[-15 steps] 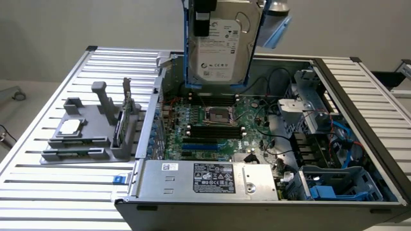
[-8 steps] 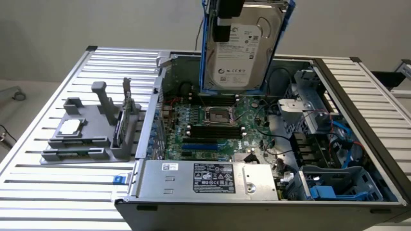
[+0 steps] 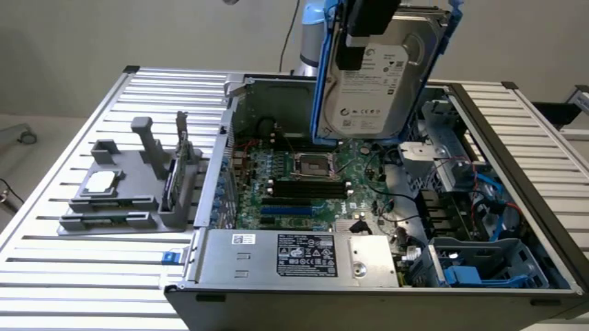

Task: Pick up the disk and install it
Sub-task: 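Pick up the disk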

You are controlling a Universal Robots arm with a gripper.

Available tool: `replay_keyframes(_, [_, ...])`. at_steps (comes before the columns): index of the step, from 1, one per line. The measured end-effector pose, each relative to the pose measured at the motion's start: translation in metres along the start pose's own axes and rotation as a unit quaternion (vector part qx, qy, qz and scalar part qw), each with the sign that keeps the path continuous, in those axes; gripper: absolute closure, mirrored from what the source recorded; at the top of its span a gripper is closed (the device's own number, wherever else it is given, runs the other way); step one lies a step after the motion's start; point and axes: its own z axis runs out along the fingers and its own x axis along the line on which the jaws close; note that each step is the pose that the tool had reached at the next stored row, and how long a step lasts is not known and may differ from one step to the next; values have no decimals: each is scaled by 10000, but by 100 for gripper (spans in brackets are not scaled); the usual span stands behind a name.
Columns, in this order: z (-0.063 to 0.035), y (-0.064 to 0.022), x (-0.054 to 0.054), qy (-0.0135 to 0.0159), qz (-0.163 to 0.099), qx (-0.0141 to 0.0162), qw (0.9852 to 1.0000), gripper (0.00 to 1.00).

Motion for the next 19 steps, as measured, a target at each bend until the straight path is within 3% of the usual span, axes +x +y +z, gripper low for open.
replay_keyframes(9, [0,-284,212,-4,1,2,10000,67])
replay_keyframes(19, [6,-540,469,-3,1,11,10000,67])
